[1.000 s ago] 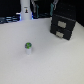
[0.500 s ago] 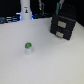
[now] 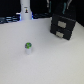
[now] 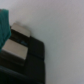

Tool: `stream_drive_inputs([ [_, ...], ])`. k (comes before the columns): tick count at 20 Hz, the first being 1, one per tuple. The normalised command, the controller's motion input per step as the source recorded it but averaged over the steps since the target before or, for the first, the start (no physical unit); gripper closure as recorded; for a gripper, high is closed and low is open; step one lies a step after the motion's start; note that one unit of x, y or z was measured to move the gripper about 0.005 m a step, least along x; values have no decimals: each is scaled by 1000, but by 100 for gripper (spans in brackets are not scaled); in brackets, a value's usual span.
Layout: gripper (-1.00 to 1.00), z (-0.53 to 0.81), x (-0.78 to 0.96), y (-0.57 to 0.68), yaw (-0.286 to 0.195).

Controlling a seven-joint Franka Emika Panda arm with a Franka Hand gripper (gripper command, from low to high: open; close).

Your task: Open the kcup holder, insert the kcup into the holder, and close the kcup holder

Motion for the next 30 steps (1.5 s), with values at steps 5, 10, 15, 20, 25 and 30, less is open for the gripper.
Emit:
stream_drive_inputs([
  [5,-100,-148,-237,684,-181],
  [10,-100,-206,-245,645,-176],
  [15,-100,-258,-252,562,-169],
  [20,-100,-383,-229,347,-129],
  [25,-100,-427,-159,180,-62],
  [30,-100,-460,-199,113,-10],
])
